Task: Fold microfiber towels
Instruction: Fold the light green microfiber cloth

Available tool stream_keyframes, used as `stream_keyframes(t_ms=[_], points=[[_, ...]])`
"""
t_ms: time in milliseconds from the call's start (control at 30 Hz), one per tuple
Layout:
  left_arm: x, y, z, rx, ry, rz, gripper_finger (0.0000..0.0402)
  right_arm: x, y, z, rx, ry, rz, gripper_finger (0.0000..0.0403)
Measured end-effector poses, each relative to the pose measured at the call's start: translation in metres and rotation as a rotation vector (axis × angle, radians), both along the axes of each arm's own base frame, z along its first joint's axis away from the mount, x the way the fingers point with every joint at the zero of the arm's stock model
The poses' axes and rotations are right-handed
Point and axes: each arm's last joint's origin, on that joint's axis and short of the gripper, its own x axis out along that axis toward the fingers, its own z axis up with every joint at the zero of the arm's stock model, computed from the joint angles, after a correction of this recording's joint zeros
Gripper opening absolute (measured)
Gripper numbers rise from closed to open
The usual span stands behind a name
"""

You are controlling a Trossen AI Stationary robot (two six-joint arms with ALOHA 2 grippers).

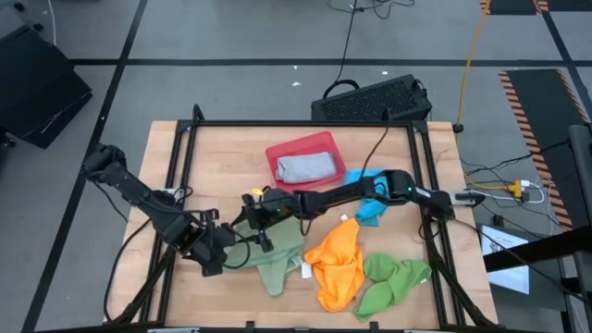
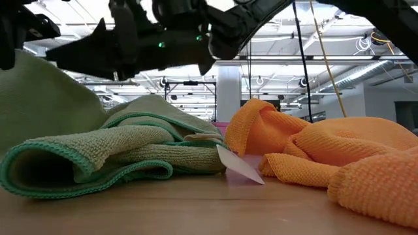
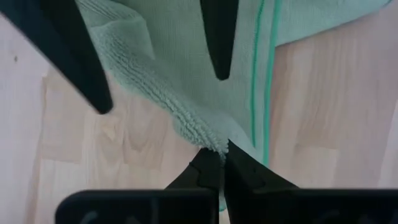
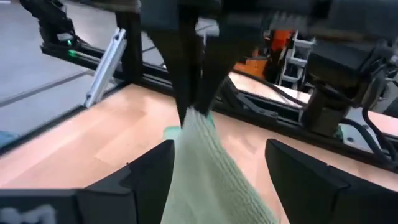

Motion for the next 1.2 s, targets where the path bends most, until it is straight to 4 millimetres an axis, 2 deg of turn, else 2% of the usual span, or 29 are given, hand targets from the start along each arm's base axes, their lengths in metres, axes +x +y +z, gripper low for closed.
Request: stream_keyframes(t_ms=[167, 500, 633, 767, 967, 1033, 1100, 1200], points=[[0.0005, 0.0007, 0.0002, 0.032, -0.024, 0.005, 0.0013, 0.0013, -0.0029, -0.0031, 0.003, 0.003, 0.065, 0.0213], [0.0032, -0.0003, 0.0011, 0.049, -0.064, -0.024, 0.0009, 0.0008, -0.0026, -0.0030, -0.018, -0.005, 0.096, 0.0091], [0.0059, -0.0022, 0.0019, 0.042, -0.092, -0.060, 0.0006, 0.0005, -0.0007, -0.0032, -0.015, -0.001, 0.108, 0.0068], [0.0061, -0.0024, 0.0020, 0.042, -0.094, -0.065, 0.0011, 0.0000, 0.0017, -0.0038, -0.001, 0.011, 0.117, 0.0080], [0.0072, -0.0032, 0.0025, 0.048, -0.105, -0.108, 0.0007, 0.0005, 0.0012, -0.0032, -0.006, 0.003, 0.098, 0.0166], [0.0084, -0.0039, 0.0029, 0.055, -0.119, -0.134, 0.0009, 0.0004, 0.0013, -0.0032, -0.005, 0.004, 0.101, 0.0182], [0.0095, -0.0045, 0.0034, 0.060, -0.133, -0.157, 0.0005, -0.0002, 0.0013, -0.0047, 0.003, 0.023, 0.114, 0.0181], [0.0099, -0.0044, 0.0036, 0.071, -0.142, -0.160, 0.0006, -0.0009, 0.0013, -0.0066, 0.004, 0.043, 0.126, 0.0156]])
